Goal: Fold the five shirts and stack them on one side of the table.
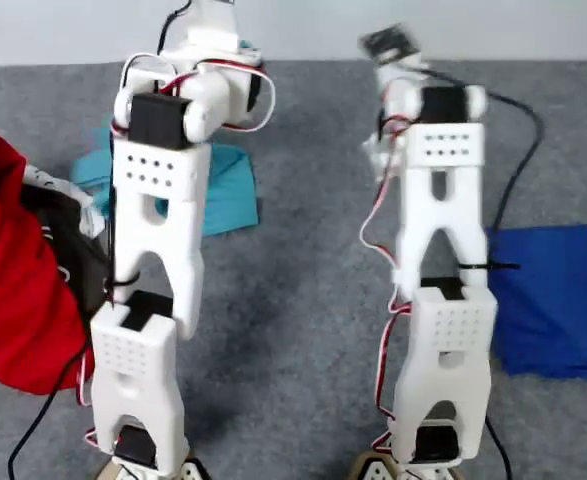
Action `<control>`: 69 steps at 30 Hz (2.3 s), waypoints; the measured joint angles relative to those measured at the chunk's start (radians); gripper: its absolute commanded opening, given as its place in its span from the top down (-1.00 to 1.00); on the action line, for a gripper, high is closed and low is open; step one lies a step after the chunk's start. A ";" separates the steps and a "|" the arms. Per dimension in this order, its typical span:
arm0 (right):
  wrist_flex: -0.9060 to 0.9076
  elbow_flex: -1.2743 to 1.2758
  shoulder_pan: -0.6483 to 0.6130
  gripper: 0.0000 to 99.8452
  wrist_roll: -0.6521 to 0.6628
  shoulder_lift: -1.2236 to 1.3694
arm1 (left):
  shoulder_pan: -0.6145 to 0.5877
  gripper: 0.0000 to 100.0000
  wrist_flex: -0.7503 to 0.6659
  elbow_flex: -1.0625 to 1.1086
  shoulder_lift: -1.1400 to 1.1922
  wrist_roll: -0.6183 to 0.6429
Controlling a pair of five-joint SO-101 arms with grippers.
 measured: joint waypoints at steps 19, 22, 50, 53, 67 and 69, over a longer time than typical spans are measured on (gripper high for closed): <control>-0.008 0.000 0.267 0.62 -0.034 0.041 | 0.431 0.97 0.160 -0.247 -0.381 0.000; 0.005 0.000 0.269 0.61 -0.034 0.041 | 0.413 0.97 0.164 -0.238 -0.381 0.000; -0.081 0.678 -0.031 0.61 -0.002 -0.267 | -0.075 0.97 -0.218 1.022 -0.382 0.000; -0.169 0.740 -0.028 0.61 0.000 -0.267 | -0.075 0.97 -0.218 1.023 -0.382 0.000; -0.341 0.755 -0.029 0.62 0.000 -0.190 | -0.075 0.97 -0.218 1.023 -0.382 0.000; -0.342 0.755 -0.035 0.62 0.000 -0.190 | -0.075 0.97 -0.218 1.023 -0.382 0.000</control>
